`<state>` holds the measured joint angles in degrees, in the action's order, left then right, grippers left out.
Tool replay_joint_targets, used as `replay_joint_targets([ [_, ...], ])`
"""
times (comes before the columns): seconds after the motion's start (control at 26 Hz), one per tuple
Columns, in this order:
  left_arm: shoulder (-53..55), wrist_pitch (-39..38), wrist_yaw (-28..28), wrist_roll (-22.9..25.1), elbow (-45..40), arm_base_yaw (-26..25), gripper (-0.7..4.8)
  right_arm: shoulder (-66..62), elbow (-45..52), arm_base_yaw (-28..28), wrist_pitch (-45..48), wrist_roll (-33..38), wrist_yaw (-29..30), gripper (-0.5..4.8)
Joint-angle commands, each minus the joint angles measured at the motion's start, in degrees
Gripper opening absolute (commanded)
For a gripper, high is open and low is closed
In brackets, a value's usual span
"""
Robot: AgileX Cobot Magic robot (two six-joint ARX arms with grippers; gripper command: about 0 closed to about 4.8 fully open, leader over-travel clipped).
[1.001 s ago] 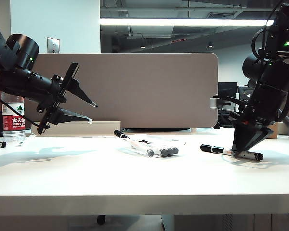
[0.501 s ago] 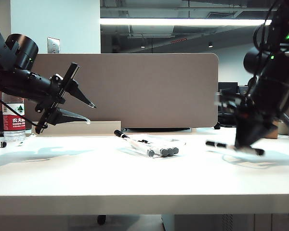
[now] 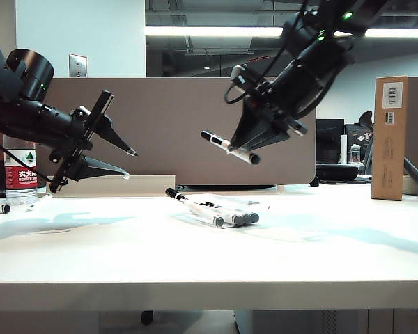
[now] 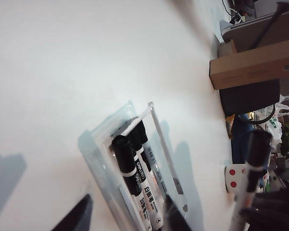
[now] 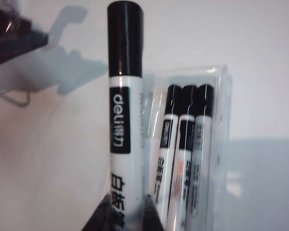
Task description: Pick up the markers scattered on the table and put them into the packaging box, making sure the markers fit the shape of the box's grooves.
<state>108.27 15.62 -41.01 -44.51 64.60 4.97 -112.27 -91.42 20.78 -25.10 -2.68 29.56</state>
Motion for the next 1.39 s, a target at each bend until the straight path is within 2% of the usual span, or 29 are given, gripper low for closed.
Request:
replay_joint_targets([
  [0.04,-0.33,0.63,-0.39,0.61,0.28,0.02,1.87,-3.17,-3.61,0.63,-2.56,0.94,0.17,-0.09],
  [0.15,-0.33,0.68,-0.37,0.61,0.28,0.02,1.87,-6.78,-7.32,1.03,-5.88,1.01,0.11,-0.09],
  [0.42,-0.33,0.77,0.11,0.61,0.28,0.02,1.87,-8.87,-8.07,2.36,-5.97,1.33,-0.85,-0.08],
  [0.46,-0.33,0.81,0.22,0.61,0.28,0.02,1.87,-8.96,-8.07,2.47,-5.97,1.33,-1.27,0.01],
  [0.58,-0.33,0.79,0.26,0.61,0.28,0.02,1.87,-9.62,-8.07,2.47,-5.92,1.33,-1.55,1.01],
  [0.65,-0.33,0.81,0.26,0.61,0.28,0.02,1.87,-9.64,-8.07,2.47,-5.49,1.31,-1.81,1.18],
  [0.92,-0.33,0.81,0.28,0.61,0.28,0.02,1.87,-9.64,-8.07,2.93,-2.86,3.02,0.39,1.18],
  [1.16,-0.33,0.81,0.31,0.61,0.28,0.02,1.87,-9.97,-8.07,6.21,1.62,2.64,-0.33,1.17],
  [1.39,-0.33,0.77,0.17,0.63,0.28,0.00,1.87,-11.74,-8.11,7.52,5.81,2.64,-8.44,0.85],
])
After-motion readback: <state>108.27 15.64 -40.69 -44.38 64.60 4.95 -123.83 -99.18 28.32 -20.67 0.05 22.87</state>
